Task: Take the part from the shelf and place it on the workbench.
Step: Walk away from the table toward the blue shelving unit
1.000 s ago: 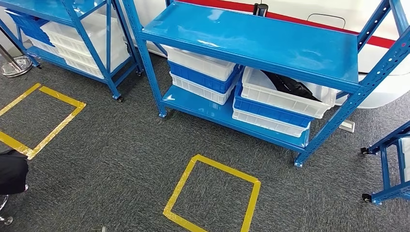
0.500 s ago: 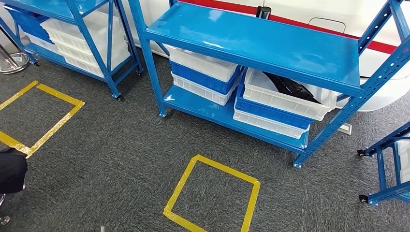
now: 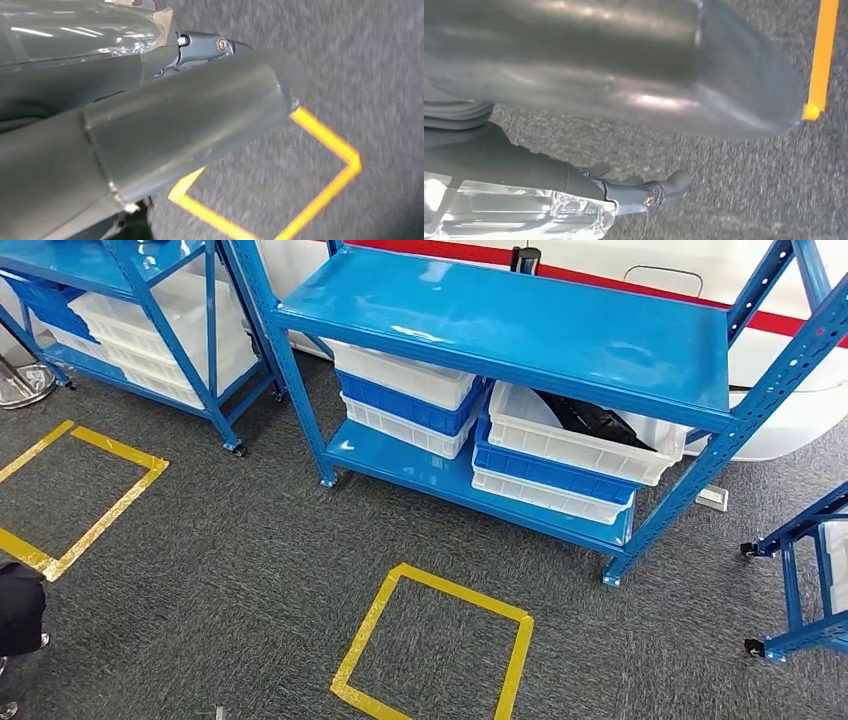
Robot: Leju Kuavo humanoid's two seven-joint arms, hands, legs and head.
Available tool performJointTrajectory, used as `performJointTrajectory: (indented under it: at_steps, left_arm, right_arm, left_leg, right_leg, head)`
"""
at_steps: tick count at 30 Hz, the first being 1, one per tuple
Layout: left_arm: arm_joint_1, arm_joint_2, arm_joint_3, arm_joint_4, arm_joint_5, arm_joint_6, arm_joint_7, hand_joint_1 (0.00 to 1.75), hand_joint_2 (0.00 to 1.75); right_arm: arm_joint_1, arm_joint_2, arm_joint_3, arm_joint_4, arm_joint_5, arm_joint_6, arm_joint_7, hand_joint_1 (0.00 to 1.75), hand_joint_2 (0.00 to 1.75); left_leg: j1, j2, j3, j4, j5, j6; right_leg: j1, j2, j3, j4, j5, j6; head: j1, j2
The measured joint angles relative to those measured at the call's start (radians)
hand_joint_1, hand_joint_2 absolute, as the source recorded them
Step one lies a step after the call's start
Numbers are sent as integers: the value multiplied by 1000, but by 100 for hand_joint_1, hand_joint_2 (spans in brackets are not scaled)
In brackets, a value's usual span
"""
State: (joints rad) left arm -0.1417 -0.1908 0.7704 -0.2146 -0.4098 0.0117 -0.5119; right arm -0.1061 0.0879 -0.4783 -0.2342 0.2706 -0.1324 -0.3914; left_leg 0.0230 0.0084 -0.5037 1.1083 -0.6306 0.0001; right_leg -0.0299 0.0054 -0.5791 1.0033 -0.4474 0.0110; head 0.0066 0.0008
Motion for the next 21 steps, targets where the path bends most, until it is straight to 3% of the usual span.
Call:
performJointTrajectory:
  at_steps: [2, 3, 4, 6, 8, 10, 13, 14, 16, 18, 19, 21]
  left_arm:
    - [1, 0, 0, 0, 0, 1, 0, 0, 0]
    - [1, 0, 0, 0, 0, 1, 0, 0, 0]
    - [2, 0, 0, 0, 0, 2, 1, 0, 0]
    - [2, 1, 0, 0, 1, 2, 1, 0, 0]
    - [1, 2, 0, 0, 1, 3, 1, 0, 0]
    - [1, 3, 0, 0, 1, 4, 1, 0, 0]
    - [1, 1, 0, 0, 2, 4, 1, 0, 0]
    - [1, 1, 0, 0, 2, 4, 1, 0, 0]
    - [1, 1, 0, 0, 3, 3, 2, 0, 0]
    - [1, 1, 1, 0, 3, 2, 2, 0, 0]
    - [2, 1, 1, 0, 3, 1, 2, 0, 0]
    - [2, 0, 0, 0, 3, 0, 3, 0, 0]
  right_arm:
    - [0, 1, 0, 0, 0, 0, 0, 0, 0]
    - [0, 1, 0, 0, 0, 0, 0, 0, 0]
    - [1, 1, 0, 0, 0, 0, 1, 0, 0]
    - [-1, 2, 0, 0, 0, 0, 1, 0, 0]
    - [-3, 4, 0, 0, 0, 0, 2, 0, 0]
    - [-3, 5, 0, 0, 0, 0, 3, 0, 0]
    - [-3, 4, -1, 0, 0, 0, 4, 0, 0]
    - [-3, 4, -1, 0, 0, 0, 4, 0, 0]
    - [-3, 4, -2, 0, 0, 0, 6, 0, 0]
    - [-1, 5, -4, 0, 0, 0, 7, 0, 0]
    - [-1, 4, -6, 0, -1, 0, 7, 0, 0]
    - [-1, 3, -9, 0, -2, 0, 8, 0, 0]
  left_leg:
    - [0, -1, -89, 141, -45, -2]
    - [0, -2, -118, 172, -40, 0]
    - [0, -2, -127, 165, -14, 3]
    - [-1, -8, -92, 46, 75, 14]
    - [-5, -18, -51, -69, 130, 22]
    - [-12, -20, -42, -100, 137, 27]
    - [-14, -14, -37, -112, 149, 45]
    - [-13, -11, -34, -117, 154, 51]
    - [-14, -6, -34, -119, 156, 58]
    - [-16, -1, -35, -118, 155, 59]
    - [-17, 0, -35, -118, 155, 59]
    - [-18, 3, -31, -118, 152, 56]
  right_leg:
    - [4, 1, 2, 0, -3, -6]
    - [6, 4, 3, 0, -4, -7]
    - [7, 7, 5, 0, -5, -8]
    - [8, 14, 10, 0, -5, -8]
    - [14, 20, 11, 1, -7, -3]
    - [18, 24, 8, -2, -6, 7]
    - [17, 18, -3, 16, -16, 22]
    - [17, 14, -19, 51, -34, 21]
    - [15, 9, -80, 178, -93, 15]
    - [14, 8, -130, 281, -127, 19]
    - [14, 7, -131, 283, -122, 26]
    - [14, 1, -72, 168, -71, 41]
  head:
    - [-1, 0]
    - [-1, 0]
    - [-1, 0]
    - [-1, 0]
    - [0, 0]
    - [0, 0]
    - [1, 0]
    - [2, 0]
    - [4, 0]
    - [4, 0]
    - [4, 0]
    - [5, 0]
